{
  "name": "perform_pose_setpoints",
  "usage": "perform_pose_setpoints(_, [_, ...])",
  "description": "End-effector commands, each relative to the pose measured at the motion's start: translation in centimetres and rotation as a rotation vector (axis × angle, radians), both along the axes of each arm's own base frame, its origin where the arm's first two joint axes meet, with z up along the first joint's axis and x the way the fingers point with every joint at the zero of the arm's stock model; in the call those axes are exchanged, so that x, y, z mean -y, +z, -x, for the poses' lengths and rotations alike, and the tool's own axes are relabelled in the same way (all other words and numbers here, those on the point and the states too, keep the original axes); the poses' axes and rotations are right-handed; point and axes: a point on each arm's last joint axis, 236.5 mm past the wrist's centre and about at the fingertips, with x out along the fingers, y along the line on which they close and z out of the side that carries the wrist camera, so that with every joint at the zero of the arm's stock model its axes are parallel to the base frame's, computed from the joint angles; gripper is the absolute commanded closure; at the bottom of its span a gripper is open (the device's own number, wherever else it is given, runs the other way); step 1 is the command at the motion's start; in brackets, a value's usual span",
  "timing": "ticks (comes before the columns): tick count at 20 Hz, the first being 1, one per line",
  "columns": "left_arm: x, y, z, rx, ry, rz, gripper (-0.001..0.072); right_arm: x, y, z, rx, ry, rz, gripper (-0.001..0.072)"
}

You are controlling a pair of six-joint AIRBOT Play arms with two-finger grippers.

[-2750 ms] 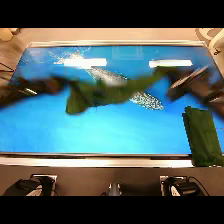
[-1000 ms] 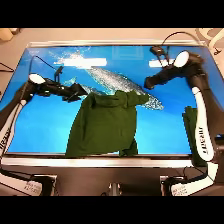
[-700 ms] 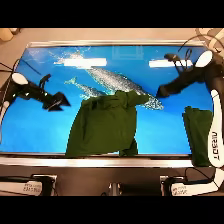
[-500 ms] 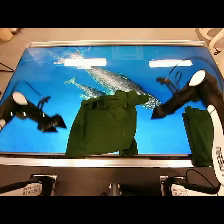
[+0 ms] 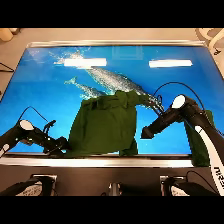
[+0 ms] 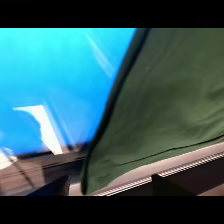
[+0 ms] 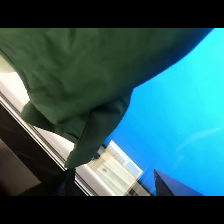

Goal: Fold the shirts.

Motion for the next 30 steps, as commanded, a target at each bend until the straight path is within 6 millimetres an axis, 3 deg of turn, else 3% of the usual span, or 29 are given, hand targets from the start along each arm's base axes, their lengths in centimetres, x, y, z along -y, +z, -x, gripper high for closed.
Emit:
perform_pose_setpoints(1, [1.1, -0.7, -1.0, 0.046, 0.065, 0.024, 0.0131, -1.1, -1.0, 0.6, 0.013, 0.013, 0.003, 0.0176])
perform_pose_setpoints(2, [1.3, -0.9, -1.0, 0.052, 0.056, 0.019, 0.026, -1.7, -1.1, 0.7, 0.018, 0.02, -0.004, 0.0134])
perform_pose_setpoints(3, [1.4, -1.1, -1.1, 0.065, 0.05, 0.011, 0.0327, -2.5, -1.4, 1.0, 0.025, 0.035, -0.009, 0.007])
perform_pose_setpoints(4, [1.5, -1.3, -1.5, 0.082, 0.047, 0.003, 0.0449, -3.7, -2.0, 1.4, 0.041, 0.056, -0.013, 0.0057])
perform_pose_setpoints(5, [1.6, -1.3, -1.6, 0.089, 0.047, 0.002, 0.0661, -4.9, -2.6, 1.7, 0.066, 0.078, -0.013, 0.0026])
perform_pose_setpoints(8, [1.7, -1.1, -1.5, 0.098, 0.023, 0.012, 0.0683, -7.2, -4.5, 1.0, 0.156, 0.052, 0.009, 0.0029])
perform_pose_setpoints(13, [1.7, -0.5, -1.8, 0.129, 0.019, 0.012, 0.0682, -7.9, -6.3, 1.3, 0.069, -0.023, 0.009, 0.0046])
perform_pose_setpoints(15, [1.6, -0.5, -2.1, 0.141, 0.023, 0.008, 0.0682, -8.9, -6.4, 0.7, 0.066, -0.071, -0.024, 0.014])
perform_pose_setpoints(16, [1.6, -0.6, -2.2, 0.146, 0.026, 0.006, 0.0682, -9.2, -6.4, 0.4, 0.07, -0.088, -0.034, 0.0348])
perform_pose_setpoints(17, [1.7, -0.6, -2.5, 0.155, 0.037, 0.009, 0.0682, -9.1, -6.4, 0.1, 0.081, -0.091, -0.031, 0.0681])
perform_pose_setpoints(19, [1.8, 0.8, -4.7, 0.229, 0.029, 0.019, 0.0683, -8.4, -5.7, -0.4, 0.13, -0.029, -0.006, 0.0693])
perform_pose_setpoints(20, [2.1, 2.8, -6.8, 0.311, 0.019, 0.042, 0.0684, -7.6, -4.5, -1.2, 0.185, 0.024, 0.026, 0.0693])
perform_pose_setpoints(21, [2.6, 5.9, -9.6, 0.428, 0.022, 0.069, 0.0685, -6.6, -2.4, -2.9, 0.282, 0.077, 0.068, 0.0693])
perform_pose_setpoints(22, [3.2, 10.9, -12.9, 0.599, 0.028, 0.102, 0.0685, -5.2, 1.2, -5.7, 0.439, 0.126, 0.13, 0.0693])
perform_pose_setpoints(23, [3.7, 17.6, -15.9, 0.813, 0.023, 0.136, 0.0685, -3.5, 6.7, -9.0, 0.641, 0.151, 0.198, 0.0693])
perform_pose_setpoints(24, [4.2, 25.3, -17.7, 1.038, 0.018, 0.164, 0.0684, -1.8, 13.5, -11.8, 0.856, 0.144, 0.263, 0.0692])
perform_pose_setpoints(25, [4.2, 34.4, -18.3, 1.288, 0.024, 0.172, 0.0685, -0.2, 22.7, -13.7, 1.112, 0.098, 0.307, 0.0692])
perform_pose_setpoints(26, [3.7, 43.0, -17.4, 1.521, 0.043, 0.154, 0.0685, 1.2, 32.0, -13.8, 1.353, 0.028, 0.311, 0.0692])
perform_pose_setpoints(27, [3.0, 51.8, -15.1, 1.77, 0.074, 0.127, 0.0684, 2.4, 41.8, -11.7, 1.596, -0.063, 0.265, 0.0691])
perform_pose_setpoints(28, [2.1, 59.1, -11.9, 1.979, 0.127, 0.111, 0.0684, 3.5, 49.5, -8.4, 1.789, -0.144, 0.2, 0.0691])
perform_pose_setpoints(29, [1.2, 65.3, -7.9, 2.164, 0.194, 0.108, 0.0684, 4.7, 55.6, -4.2, 1.944, -0.218, 0.121, 0.0691])
perform_pose_setpoints(30, [0.6, 69.3, -4.3, 2.292, 0.236, 0.113, 0.0684, 5.6, 59.1, -0.7, 2.03, -0.262, 0.056, 0.0691])
